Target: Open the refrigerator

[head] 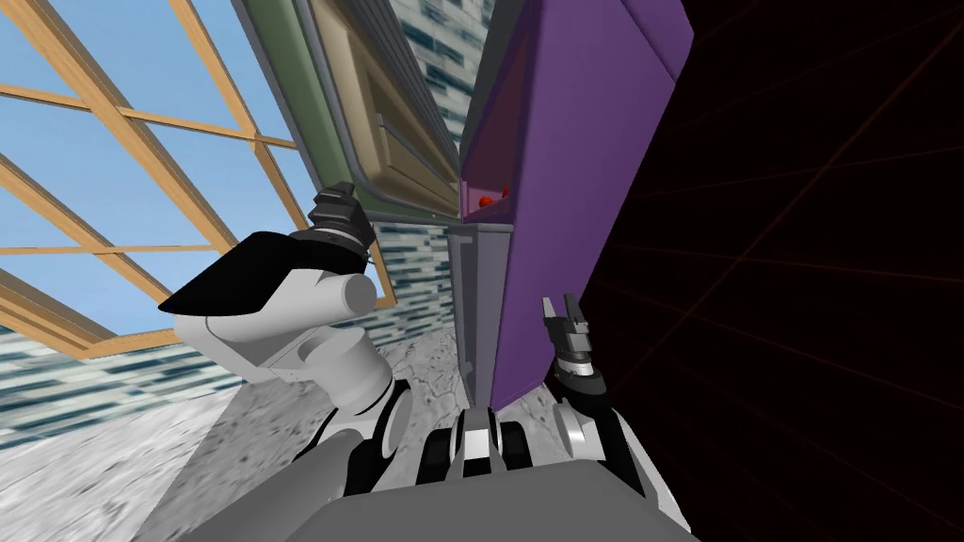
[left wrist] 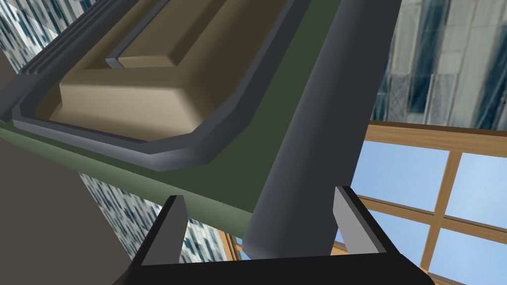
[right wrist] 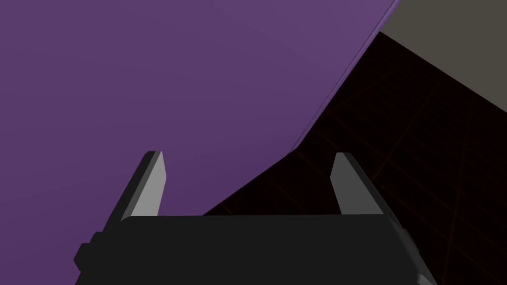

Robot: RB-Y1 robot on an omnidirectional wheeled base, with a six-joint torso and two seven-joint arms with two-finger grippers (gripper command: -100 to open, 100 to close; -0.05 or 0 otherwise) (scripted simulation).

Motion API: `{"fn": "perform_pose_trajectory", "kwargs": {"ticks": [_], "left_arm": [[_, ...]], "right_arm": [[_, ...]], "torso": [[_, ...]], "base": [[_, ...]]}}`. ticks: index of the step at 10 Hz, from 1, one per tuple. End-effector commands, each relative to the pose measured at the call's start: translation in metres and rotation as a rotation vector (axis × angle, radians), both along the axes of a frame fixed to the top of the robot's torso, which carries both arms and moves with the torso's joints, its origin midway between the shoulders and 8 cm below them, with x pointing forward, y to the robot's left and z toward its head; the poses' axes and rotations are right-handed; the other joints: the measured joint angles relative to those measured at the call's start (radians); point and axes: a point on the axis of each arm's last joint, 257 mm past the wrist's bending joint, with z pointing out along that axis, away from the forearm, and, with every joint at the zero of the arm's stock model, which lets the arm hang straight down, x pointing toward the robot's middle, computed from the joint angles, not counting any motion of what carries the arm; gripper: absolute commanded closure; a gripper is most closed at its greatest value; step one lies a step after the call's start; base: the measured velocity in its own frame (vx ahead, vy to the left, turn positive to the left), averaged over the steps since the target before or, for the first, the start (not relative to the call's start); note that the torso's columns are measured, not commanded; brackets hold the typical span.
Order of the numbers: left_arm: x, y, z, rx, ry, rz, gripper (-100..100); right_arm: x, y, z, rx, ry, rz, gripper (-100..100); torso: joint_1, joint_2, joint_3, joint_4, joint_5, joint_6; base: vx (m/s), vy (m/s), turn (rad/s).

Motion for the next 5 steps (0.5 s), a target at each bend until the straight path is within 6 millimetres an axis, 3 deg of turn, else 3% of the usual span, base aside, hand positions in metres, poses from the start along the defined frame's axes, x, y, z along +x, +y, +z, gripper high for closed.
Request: {"fn": "perform_pose_trajectory", "kwargs": {"ticks": [1, 5], "left_arm": [[0.010, -0.016, 0.003, -0.005, 0.000, -0.058, 100], [0.019, -0.035, 0.005, -0.017, 0.002, -0.130, 100]], "right_arm": [[0.000, 0.000, 0.000, 0.000, 0.000, 0.000, 0], [0.000, 0.000, 0.000, 0.000, 0.000, 0.000, 0]], "torso": [[-0.002, 0.003, 0.003, 0.000, -0.001, 0.001], [0.005, 0.005, 0.002, 0.005, 0.000, -0.001]], "base": [[-0.004, 0.293, -0.043], [-0.005, 0.305, -0.042]]}}
